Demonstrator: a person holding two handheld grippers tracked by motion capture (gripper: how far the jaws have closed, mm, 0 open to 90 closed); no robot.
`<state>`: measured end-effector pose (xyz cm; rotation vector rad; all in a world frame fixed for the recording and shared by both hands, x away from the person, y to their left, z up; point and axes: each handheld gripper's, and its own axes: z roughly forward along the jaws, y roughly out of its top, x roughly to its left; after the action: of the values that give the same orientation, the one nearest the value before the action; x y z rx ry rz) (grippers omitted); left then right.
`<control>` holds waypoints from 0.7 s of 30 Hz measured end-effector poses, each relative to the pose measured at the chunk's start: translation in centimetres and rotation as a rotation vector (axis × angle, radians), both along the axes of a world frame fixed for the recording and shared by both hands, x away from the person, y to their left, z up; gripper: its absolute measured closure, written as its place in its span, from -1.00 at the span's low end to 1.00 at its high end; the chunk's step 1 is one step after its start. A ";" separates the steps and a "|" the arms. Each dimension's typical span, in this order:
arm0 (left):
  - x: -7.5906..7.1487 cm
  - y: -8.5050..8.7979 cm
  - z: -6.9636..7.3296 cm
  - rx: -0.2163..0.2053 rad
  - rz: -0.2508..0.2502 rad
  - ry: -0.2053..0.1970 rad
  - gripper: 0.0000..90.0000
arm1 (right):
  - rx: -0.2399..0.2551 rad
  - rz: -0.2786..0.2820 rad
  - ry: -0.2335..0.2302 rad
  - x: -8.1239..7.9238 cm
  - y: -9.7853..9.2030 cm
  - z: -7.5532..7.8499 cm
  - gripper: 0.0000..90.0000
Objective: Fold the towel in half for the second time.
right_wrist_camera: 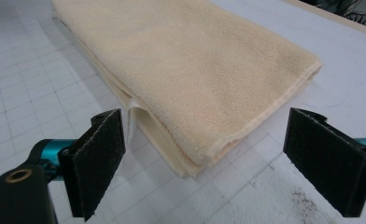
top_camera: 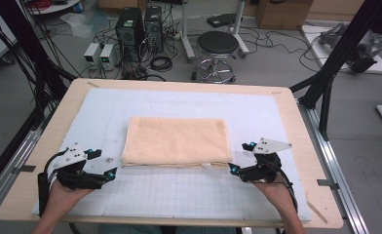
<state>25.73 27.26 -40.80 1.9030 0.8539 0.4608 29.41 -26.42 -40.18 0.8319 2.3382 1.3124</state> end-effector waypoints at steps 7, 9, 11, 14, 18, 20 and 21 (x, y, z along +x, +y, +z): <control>-0.6 0.3 0.1 0.007 0.000 0.001 -0.78 | 0.009 -0.020 -0.003 -0.9 -1.0 0.0 -0.74; -0.8 0.3 0.0 0.007 0.001 0.001 -0.79 | 0.004 -0.020 -0.005 -1.2 -1.1 0.0 -0.74; -1.0 0.3 0.0 0.005 0.003 -0.001 -0.80 | 0.002 -0.024 -0.007 -1.4 -1.3 0.0 -0.74; -1.3 0.4 0.1 0.003 -0.001 -0.004 -0.80 | -0.004 -0.028 -0.011 -1.8 -1.5 0.0 -0.74; -1.6 0.6 0.1 0.005 -0.002 -0.004 -0.80 | -0.005 -0.035 -0.010 -2.2 -1.9 -0.1 -0.74; -1.8 0.6 0.1 0.007 -0.003 -0.006 -0.80 | -0.006 -0.040 -0.012 -2.4 -2.0 -0.1 -0.74; -1.9 0.6 0.1 0.006 -0.002 -0.007 -0.80 | -0.002 -0.042 -0.010 -2.6 -2.0 -0.1 -0.74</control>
<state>23.84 27.84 -40.66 1.9070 0.8466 0.4685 26.85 -28.44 -40.33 0.8673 2.3016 1.2935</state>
